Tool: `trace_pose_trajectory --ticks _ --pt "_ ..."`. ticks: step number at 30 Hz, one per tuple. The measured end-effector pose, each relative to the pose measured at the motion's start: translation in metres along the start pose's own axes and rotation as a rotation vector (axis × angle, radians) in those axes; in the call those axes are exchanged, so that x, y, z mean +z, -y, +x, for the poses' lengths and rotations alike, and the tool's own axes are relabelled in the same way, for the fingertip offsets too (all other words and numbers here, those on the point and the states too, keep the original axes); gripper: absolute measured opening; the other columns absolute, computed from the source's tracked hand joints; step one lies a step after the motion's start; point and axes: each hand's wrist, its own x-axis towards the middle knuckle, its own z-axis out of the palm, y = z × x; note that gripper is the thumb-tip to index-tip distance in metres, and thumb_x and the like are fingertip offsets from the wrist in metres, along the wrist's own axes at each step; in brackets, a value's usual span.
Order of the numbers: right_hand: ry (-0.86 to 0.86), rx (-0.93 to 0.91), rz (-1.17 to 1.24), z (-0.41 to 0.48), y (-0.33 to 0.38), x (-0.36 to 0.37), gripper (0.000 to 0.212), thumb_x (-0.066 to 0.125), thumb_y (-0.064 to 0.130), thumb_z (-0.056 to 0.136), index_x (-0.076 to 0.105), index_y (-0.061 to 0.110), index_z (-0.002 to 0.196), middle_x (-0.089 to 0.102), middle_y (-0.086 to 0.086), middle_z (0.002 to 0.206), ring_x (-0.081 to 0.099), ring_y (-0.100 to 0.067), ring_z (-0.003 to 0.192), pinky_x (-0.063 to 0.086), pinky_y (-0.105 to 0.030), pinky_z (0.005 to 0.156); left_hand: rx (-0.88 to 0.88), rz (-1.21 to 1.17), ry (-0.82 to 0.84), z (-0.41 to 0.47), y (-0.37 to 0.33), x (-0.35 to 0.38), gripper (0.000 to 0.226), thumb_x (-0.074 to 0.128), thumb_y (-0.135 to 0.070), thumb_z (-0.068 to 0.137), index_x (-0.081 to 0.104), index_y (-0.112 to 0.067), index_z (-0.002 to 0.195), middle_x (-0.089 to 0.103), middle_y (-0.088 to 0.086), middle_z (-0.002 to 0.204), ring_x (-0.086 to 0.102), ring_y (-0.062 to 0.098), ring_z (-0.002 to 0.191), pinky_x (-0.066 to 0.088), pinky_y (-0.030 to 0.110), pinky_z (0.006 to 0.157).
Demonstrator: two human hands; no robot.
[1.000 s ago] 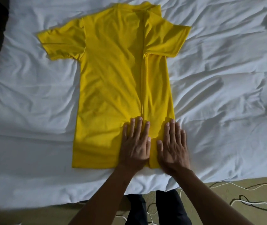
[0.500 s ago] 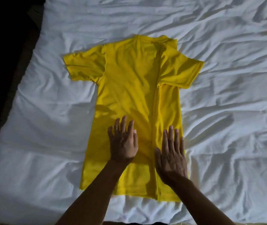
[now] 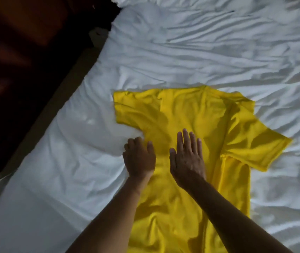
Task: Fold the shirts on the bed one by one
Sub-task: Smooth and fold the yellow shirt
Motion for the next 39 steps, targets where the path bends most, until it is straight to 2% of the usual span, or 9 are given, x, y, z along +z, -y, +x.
trace_pose_trajectory --ticks 4,7,10,14,17,19,25,33,39 --pt "0.045 -0.021 0.067 0.073 0.01 0.018 0.052 0.044 0.028 0.102 0.05 -0.003 0.143 0.057 -0.024 0.119 0.057 -0.045 0.102 0.051 -0.051 0.087 -0.014 -0.231 -0.079 0.027 -0.002 0.023 0.036 0.055 -0.045 0.095 0.069 -0.012 0.09 0.068 0.012 0.085 0.062 0.038 0.086 0.051 0.046 0.076" --pt "0.098 0.01 0.145 0.123 0.017 0.026 0.038 0.042 0.01 0.104 0.052 -0.008 0.136 0.056 -0.031 0.122 0.058 -0.048 0.1 0.055 -0.054 0.084 -0.115 -0.419 -0.055 0.037 0.001 0.037 0.037 0.056 -0.045 0.094 0.071 -0.013 0.087 0.071 0.011 0.082 0.065 0.037 0.082 0.051 0.045 0.073" --pt "0.175 0.006 0.267 0.156 0.022 0.036 0.037 0.032 -0.001 0.097 0.061 -0.018 0.109 0.054 -0.044 0.129 0.06 -0.053 0.094 0.058 -0.055 0.072 -0.15 -0.52 -0.072 0.036 0.008 0.043 0.029 0.062 -0.039 0.092 0.072 -0.013 0.086 0.071 0.008 0.08 0.065 0.032 0.078 0.052 0.043 0.071" --pt "0.125 0.109 0.351 0.192 0.024 0.042 0.048 0.038 0.01 0.11 0.031 -0.005 0.155 0.052 -0.035 0.141 0.055 -0.052 0.113 0.047 -0.053 0.086 -0.2 -0.604 -0.001 0.04 0.013 0.041 0.026 0.065 -0.038 0.089 0.071 -0.015 0.079 0.07 0.003 0.074 0.065 0.025 0.072 0.051 0.041 0.068" --pt "0.15 0.148 0.353 0.213 0.022 0.052 0.059 0.039 0.019 0.111 0.017 0.011 0.164 0.062 -0.027 0.129 0.06 -0.046 0.093 0.039 -0.043 0.07 -0.23 -0.633 0.046 0.042 0.015 0.037 0.025 0.066 -0.038 0.089 0.07 -0.016 0.077 0.069 -0.001 0.071 0.064 0.02 0.069 0.049 0.038 0.067" --pt "0.168 0.173 0.352 0.224 0.019 0.056 0.055 0.038 0.024 0.111 0.021 0.015 0.163 0.064 -0.026 0.126 0.059 -0.043 0.084 0.034 -0.04 0.067 -0.253 -0.653 0.079 0.042 0.015 0.036 0.024 0.066 -0.038 0.088 0.069 -0.018 0.077 0.069 -0.003 0.071 0.064 0.015 0.068 0.048 0.034 0.066" --pt "0.153 0.262 0.431 0.233 0.02 0.047 0.026 0.044 0.028 0.109 0.058 0.014 0.126 0.068 -0.025 0.109 0.062 -0.045 0.099 0.039 -0.038 0.07 -0.302 -0.665 0.158 0.045 0.013 0.025 0.024 0.075 -0.024 0.093 0.066 -0.019 0.071 0.065 -0.007 0.064 0.059 0.004 0.062 0.039 0.015 0.059" --pt "-0.022 0.261 0.498 0.223 0.0 -0.001 0.024 0.047 0.023 0.108 0.061 0.003 0.111 0.066 -0.022 0.111 0.058 -0.04 0.104 0.03 -0.032 0.074 -0.232 -0.679 0.078 0.037 -0.036 -0.017 0.025 0.082 -0.022 0.086 0.069 -0.013 0.066 0.069 -0.005 0.062 0.063 0.005 0.059 0.044 0.019 0.056" --pt "0.044 0.277 0.315 0.215 -0.048 -0.039 0.024 0.046 0.018 0.107 0.059 0.0 0.114 0.063 -0.028 0.119 0.056 -0.045 0.112 0.036 -0.044 0.083 -0.004 -0.516 0.092 0.001 -0.094 -0.015 0.029 0.067 -0.041 0.089 0.076 -0.015 0.078 0.075 -0.002 0.074 0.068 0.015 0.066 0.055 0.033 0.062"
